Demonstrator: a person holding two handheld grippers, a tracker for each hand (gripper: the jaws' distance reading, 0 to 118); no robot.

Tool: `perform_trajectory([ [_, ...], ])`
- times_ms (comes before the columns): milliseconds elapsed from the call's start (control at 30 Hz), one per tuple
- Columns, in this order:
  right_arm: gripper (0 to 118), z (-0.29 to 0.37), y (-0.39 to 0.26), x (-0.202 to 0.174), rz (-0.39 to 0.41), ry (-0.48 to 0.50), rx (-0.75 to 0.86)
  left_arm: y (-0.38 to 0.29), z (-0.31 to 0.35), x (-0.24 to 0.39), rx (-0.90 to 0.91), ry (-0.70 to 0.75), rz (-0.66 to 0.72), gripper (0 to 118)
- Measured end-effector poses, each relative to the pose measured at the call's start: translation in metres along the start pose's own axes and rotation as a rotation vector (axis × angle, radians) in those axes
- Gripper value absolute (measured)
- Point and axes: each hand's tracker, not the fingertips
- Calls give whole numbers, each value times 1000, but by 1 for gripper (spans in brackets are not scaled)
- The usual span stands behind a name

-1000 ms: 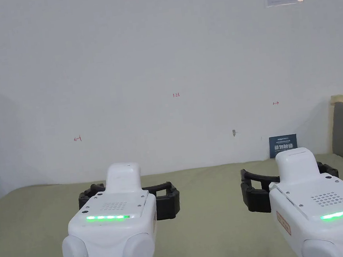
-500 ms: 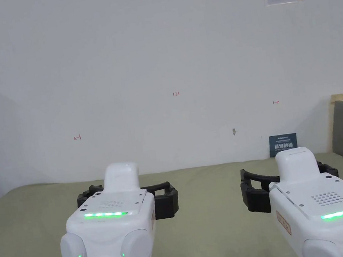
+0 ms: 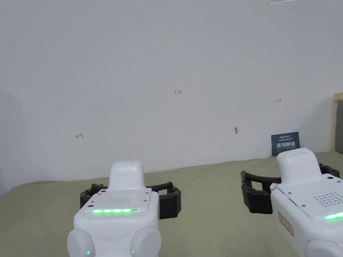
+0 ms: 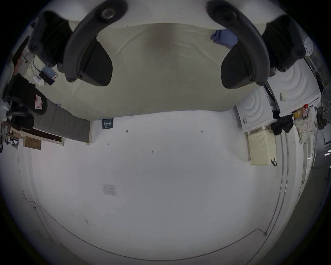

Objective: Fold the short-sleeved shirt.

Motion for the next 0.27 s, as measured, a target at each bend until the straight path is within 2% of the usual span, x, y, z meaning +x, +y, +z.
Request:
perform_trajectory([
  [267, 99, 1, -3, 5, -6, -5, -13, 0, 1, -5, 10, 16, 1, 118],
])
